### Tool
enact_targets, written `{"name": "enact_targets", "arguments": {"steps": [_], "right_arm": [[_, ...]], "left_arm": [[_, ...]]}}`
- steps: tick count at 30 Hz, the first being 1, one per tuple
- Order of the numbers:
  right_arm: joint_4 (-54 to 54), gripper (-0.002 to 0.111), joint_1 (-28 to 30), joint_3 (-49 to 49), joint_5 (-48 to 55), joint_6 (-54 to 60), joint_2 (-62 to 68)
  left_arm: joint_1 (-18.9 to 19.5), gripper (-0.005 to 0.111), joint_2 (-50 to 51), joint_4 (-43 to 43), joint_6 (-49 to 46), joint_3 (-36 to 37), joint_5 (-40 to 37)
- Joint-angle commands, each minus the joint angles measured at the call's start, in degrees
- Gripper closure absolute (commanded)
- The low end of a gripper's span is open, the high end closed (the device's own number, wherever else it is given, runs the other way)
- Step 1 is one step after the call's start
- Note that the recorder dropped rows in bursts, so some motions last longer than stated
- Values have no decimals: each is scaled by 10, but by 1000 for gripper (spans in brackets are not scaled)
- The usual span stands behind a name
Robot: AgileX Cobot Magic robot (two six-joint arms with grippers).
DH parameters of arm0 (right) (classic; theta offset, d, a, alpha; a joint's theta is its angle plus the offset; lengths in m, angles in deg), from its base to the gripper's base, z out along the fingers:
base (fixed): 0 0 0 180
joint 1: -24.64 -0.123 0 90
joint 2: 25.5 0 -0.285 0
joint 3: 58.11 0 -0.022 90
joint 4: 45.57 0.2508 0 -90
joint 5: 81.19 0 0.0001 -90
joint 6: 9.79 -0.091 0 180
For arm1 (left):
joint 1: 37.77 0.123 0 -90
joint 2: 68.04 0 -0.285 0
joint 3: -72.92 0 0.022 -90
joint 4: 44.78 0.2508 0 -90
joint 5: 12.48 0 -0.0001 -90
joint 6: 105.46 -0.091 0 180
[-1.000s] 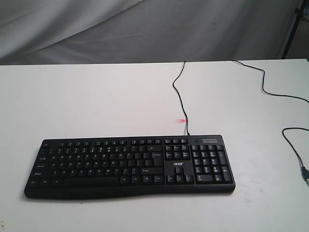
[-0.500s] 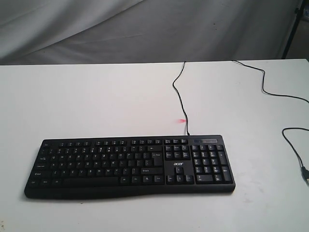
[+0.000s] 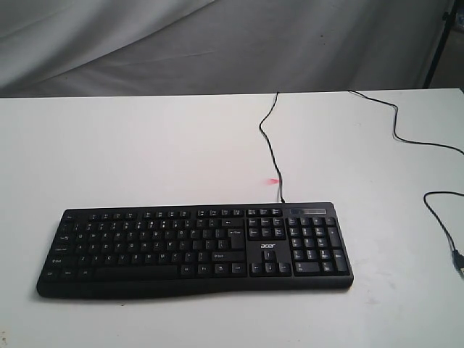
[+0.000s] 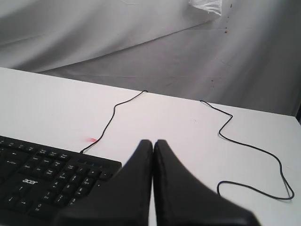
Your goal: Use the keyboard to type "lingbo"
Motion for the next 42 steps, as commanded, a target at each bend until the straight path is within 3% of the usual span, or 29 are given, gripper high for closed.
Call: {"name": "enact_targets", "arguments": {"steps": [1, 42], "right_arm": [[2, 108, 4, 2, 5, -2, -2], [13, 108, 4, 2, 5, -1, -2]], "left_arm": [[-2, 106, 2, 0, 2, 3, 2], [-2, 106, 2, 0, 2, 3, 2]]}}
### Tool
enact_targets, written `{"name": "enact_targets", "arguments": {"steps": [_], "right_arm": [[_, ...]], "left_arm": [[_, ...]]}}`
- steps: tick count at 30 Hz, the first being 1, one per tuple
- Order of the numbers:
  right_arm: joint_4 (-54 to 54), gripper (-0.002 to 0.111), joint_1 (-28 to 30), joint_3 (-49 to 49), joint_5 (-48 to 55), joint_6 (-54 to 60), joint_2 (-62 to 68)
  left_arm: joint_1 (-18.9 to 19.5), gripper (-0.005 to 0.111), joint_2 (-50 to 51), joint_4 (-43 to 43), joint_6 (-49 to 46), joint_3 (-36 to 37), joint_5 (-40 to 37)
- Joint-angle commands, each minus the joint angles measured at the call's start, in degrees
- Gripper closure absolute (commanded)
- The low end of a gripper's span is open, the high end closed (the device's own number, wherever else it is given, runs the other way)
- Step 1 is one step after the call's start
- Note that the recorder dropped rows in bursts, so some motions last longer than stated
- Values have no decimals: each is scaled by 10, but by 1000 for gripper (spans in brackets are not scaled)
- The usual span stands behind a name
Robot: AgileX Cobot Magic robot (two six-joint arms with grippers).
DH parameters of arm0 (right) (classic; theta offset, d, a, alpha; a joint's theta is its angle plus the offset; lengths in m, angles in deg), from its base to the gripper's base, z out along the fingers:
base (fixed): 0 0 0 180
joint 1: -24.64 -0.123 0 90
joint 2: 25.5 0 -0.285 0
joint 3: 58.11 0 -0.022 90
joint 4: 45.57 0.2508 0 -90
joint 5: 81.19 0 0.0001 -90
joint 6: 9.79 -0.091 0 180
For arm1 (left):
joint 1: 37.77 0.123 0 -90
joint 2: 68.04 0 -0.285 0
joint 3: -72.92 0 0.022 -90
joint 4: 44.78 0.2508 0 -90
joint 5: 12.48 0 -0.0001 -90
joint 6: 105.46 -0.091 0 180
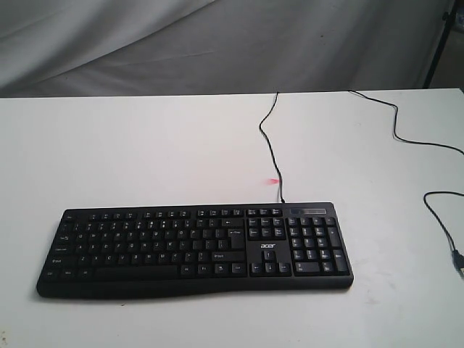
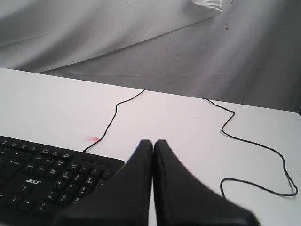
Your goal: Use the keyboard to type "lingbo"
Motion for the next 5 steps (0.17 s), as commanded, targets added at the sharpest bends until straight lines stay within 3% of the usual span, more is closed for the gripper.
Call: {"name": "enact_targets", "arguments": {"steps": [1, 5], "right_arm": [[3, 108, 4, 2, 2, -1, -2], [3, 108, 4, 2, 2, -1, -2]], "left_arm": [[-2, 106, 2, 0, 2, 3, 2], [-2, 106, 2, 0, 2, 3, 2]]}}
